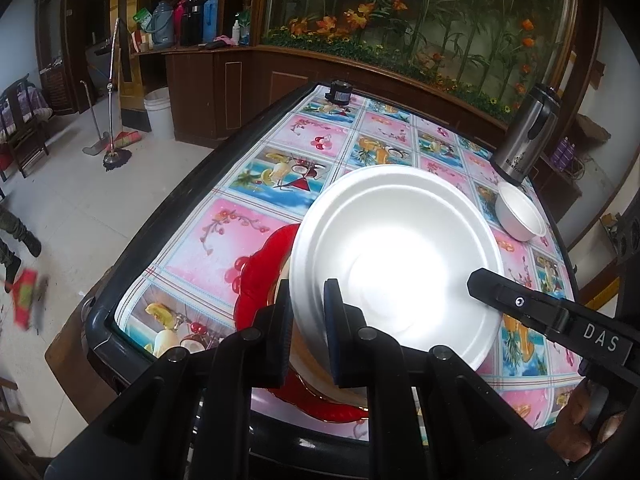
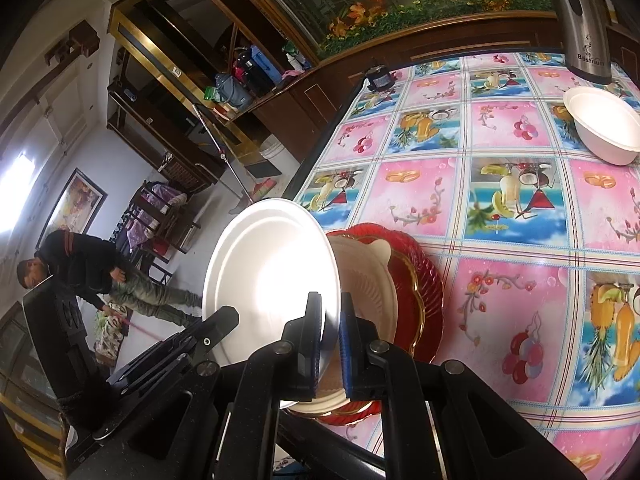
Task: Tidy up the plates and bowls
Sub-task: 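Lower the white foam plate onto the red and beige stack with both grippers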
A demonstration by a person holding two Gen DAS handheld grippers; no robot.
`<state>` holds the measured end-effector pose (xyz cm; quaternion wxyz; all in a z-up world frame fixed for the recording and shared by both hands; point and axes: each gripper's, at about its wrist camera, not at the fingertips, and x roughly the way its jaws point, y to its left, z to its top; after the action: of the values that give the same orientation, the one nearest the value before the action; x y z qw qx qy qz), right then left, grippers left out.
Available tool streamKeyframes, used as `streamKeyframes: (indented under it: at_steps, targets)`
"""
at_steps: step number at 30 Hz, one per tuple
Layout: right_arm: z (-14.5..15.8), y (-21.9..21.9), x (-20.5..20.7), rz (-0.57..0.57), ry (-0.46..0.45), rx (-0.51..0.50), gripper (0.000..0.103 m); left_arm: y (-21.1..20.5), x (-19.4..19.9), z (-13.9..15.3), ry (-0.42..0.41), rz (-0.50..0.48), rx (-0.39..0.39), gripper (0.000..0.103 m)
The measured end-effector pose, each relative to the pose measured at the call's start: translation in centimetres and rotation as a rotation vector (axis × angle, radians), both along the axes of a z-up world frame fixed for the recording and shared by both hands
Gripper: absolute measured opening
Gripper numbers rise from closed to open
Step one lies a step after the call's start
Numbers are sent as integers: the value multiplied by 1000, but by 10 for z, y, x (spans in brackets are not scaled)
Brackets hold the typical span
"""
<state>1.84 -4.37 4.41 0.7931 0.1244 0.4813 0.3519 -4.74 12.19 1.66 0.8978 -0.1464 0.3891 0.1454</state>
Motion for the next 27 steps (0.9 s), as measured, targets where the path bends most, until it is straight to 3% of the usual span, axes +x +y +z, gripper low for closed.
streamKeyframes:
  at_steps: [8, 27]
  targets:
    - [-14, -4, -2, -12, 27, -15, 8, -4, 2, -11, 29, -12, -1, 13]
    - [-15, -3, 0, -18, 15, -39, 8, -6, 4, -12, 32, -14, 10, 13]
